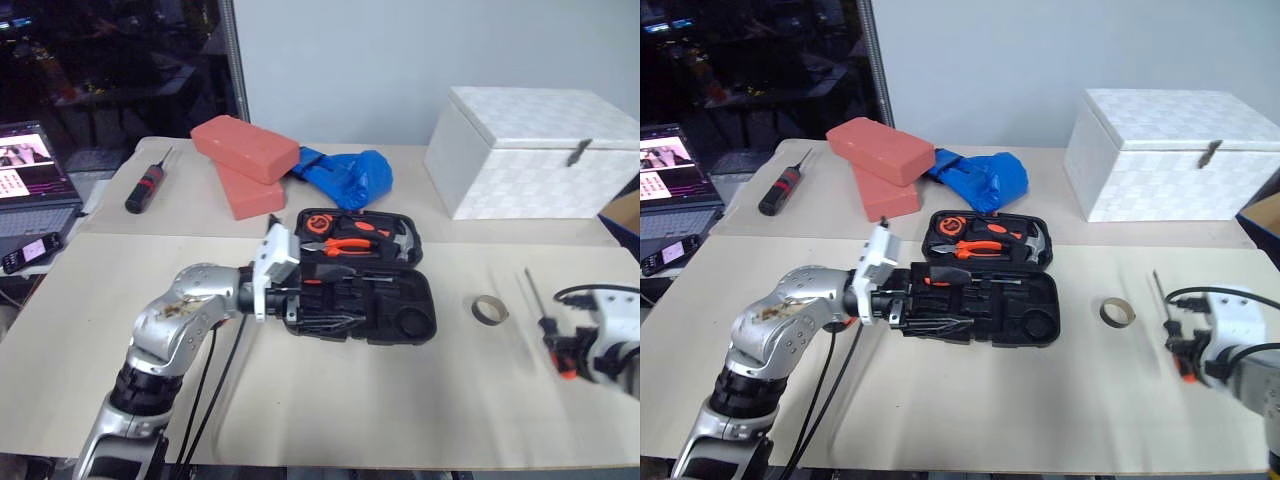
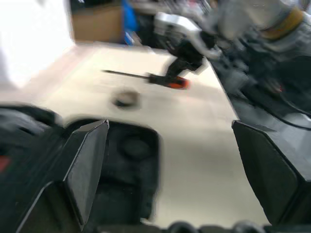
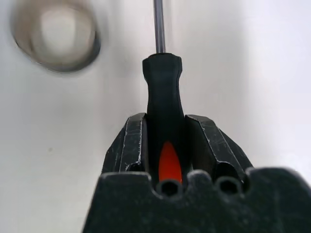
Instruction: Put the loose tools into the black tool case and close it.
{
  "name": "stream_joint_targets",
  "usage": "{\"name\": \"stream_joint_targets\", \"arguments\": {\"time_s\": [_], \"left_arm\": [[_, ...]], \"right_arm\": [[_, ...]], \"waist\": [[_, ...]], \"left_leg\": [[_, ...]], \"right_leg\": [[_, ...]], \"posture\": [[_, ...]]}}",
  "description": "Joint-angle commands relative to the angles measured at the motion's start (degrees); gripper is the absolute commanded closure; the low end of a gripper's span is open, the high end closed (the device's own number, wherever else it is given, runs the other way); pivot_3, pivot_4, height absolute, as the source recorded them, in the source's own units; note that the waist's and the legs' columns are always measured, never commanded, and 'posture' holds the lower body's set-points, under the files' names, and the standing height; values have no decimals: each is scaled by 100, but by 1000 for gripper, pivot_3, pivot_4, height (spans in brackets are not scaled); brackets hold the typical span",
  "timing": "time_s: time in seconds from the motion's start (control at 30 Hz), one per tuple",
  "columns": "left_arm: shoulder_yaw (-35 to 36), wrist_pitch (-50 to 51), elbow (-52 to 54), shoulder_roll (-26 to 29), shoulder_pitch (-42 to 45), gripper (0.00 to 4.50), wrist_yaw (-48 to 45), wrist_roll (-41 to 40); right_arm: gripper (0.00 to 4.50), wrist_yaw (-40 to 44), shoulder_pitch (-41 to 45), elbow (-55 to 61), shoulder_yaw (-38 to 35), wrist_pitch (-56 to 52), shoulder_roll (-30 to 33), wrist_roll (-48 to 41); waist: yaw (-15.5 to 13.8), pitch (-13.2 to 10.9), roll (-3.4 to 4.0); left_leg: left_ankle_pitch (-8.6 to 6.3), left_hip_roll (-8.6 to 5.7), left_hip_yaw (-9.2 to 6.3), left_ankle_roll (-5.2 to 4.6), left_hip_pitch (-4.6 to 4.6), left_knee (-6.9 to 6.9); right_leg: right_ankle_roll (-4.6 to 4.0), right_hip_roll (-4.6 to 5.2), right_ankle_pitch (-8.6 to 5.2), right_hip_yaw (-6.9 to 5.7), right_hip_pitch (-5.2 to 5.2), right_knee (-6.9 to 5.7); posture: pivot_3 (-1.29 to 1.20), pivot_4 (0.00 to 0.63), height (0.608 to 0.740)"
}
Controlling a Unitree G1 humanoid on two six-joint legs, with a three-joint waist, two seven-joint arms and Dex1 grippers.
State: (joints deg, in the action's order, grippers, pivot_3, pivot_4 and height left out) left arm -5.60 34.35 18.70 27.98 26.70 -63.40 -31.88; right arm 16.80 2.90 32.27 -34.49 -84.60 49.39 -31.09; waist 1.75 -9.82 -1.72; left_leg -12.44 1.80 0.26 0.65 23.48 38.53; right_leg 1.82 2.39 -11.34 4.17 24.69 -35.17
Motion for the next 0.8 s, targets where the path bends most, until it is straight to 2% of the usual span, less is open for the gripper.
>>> {"name": "stream_joint_targets", "arguments": {"time_s": [0.03,0.07,0.13,0.17,0.23,0.3,0.47,0.53,0.67,0.8], "left_arm": [[516,228,271,422,-205,138,-243,-617],[775,332,427,584,-445,138,-306,-903],[1163,400,681,933,-937,138,-379,-1145],[1349,447,787,1094,-1177,138,-333,-1205],[1559,442,867,1288,-1440,138,-231,-1253],[1783,460,922,1445,-1687,138,-170,-1338],[2462,363,1191,1829,-2635,138,-158,-1350],[2586,325,1229,1890,-2812,138,-132,-1375],[2731,314,1373,1915,-3008,138,-14,-1457],[2763,316,1487,1889,-3111,138,117,-1487]], "right_arm": [[3645,761,320,501,265,741,602,-268],[3645,1101,542,517,801,1270,927,-173],[3645,1892,1235,349,1847,2203,1049,-167],[3645,2279,1615,139,2588,2783,1114,154],[3645,2813,2127,-264,3563,3519,1163,645],[3645,3300,2603,-745,4269,4123,1007,1009],[3645,4377,3752,-2543,5913,5994,456,2464],[3645,4608,3972,-3022,6133,6401,295,2753],[3645,4954,4255,-3790,6328,6939,-16,3146],[3645,5283,4398,-4418,6469,7211,-271,3464]], "waist": [[81,-2,-4],[131,-3,-6],[242,-9,-9],[260,-13,-13],[256,-30,-30],[201,-46,-46],[133,-47,-50],[108,-48,-52],[-14,-48,-52],[-6,-48,-52]], "left_leg": [[0,4,-4,0,-8,0],[0,6,-4,0,-16,-2],[0,12,-1,0,-32,-9],[0,13,-1,0,-47,-19],[0,14,-3,1,-73,-26],[0,14,-8,2,-87,-39],[3,7,14,5,-15,-39],[-2,7,18,1,19,-40],[-17,4,6,-8,45,-56],[-19,6,7,-7,46,-61]], "right_leg": [[-2,-7,-1,-1,-3,-5],[-5,-9,-2,0,-5,-8],[-13,-10,-6,0,-7,-10],[-17,-10,-8,-1,-10,-7],[-19,-10,-9,-6,-22,-5],[-28,-9,-15,-10,-22,-3],[-23,12,-13,-4,24,5],[18,13,3,-4,52,6],[-20,12,5,-17,81,-12],[-23,10,5,-17,85,-12]], "posture": [[0,150,740],[0,150,740],[0,150,740],[0,150,740],[0,150,740],[0,150,740],[0,150,740],[0,150,740],[0,150,740],[0,150,740]]}}
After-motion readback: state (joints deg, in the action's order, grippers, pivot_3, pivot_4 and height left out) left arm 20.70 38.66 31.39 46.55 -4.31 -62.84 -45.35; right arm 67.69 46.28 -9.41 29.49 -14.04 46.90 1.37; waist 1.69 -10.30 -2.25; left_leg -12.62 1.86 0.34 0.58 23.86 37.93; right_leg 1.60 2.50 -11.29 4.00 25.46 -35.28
